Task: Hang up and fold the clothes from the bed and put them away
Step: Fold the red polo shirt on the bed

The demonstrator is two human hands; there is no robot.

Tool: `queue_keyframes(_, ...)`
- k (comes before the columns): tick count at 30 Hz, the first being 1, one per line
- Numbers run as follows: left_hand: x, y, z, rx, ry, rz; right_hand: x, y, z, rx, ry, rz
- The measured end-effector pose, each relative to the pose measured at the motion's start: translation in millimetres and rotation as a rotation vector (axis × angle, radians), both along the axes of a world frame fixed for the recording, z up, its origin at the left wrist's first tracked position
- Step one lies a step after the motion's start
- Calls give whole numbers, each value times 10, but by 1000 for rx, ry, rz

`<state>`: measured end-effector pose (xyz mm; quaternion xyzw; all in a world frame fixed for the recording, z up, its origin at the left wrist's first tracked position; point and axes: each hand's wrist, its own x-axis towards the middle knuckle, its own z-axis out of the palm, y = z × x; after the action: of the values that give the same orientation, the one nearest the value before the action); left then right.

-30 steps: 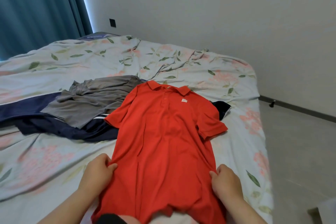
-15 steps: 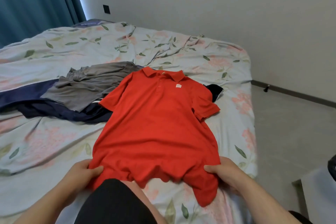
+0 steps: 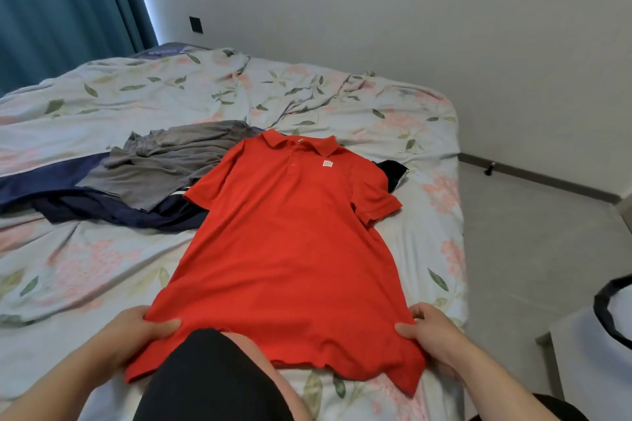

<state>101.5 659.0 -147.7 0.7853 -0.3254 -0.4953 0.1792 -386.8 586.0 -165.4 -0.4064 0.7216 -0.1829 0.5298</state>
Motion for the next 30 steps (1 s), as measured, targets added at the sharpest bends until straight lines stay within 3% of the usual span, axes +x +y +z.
queue_keyframes(2, 90, -43, -69, 67, -311, -244, -59, -45, 35, -11, 209, 204)
queue_keyframes(4, 163, -158, -48, 230, -480, -392, -76, -149, 106, 22, 291, 276)
queue_keyframes(6, 253, -352, -45, 269, -576, -428, -70, -331, 187, 27, 290, 270)
queue_keyframes(9, 234, -765, -5, -8, -632, -272, 26, -741, 304, -87, 178, 159)
queue_keyframes(12, -175, -1343, 60, -388, -792, -352, 203, -1268, 355, -193, 36, 7)
queue_keyframes(14, -643, -1772, 110, -546, -780, -513, 321, -1619, 334, -214, -76, -154)
queue_keyframes(17, -1398, -2425, 101, -618, -657, -711, 395, -2093, 246, -217, -255, -377)
queue_keyframes(21, -2218, -3266, 17, -786, -561, -879, 415, -2424, -28, -240, -295, -365)
queue_keyframes(25, -2646, -3747, -201, -795, -676, -996, 231, -2628, -218, -357, -454, -461)
queue_keyframes(28, -2767, -3797, -401, -760, -762, -1043, -238, -2933, -208, -512, -412, -708)
queue_keyframes(30, -2813, -3785, -470, -744, -799, -1061, -399, -3026, -263, -534, -244, -685)
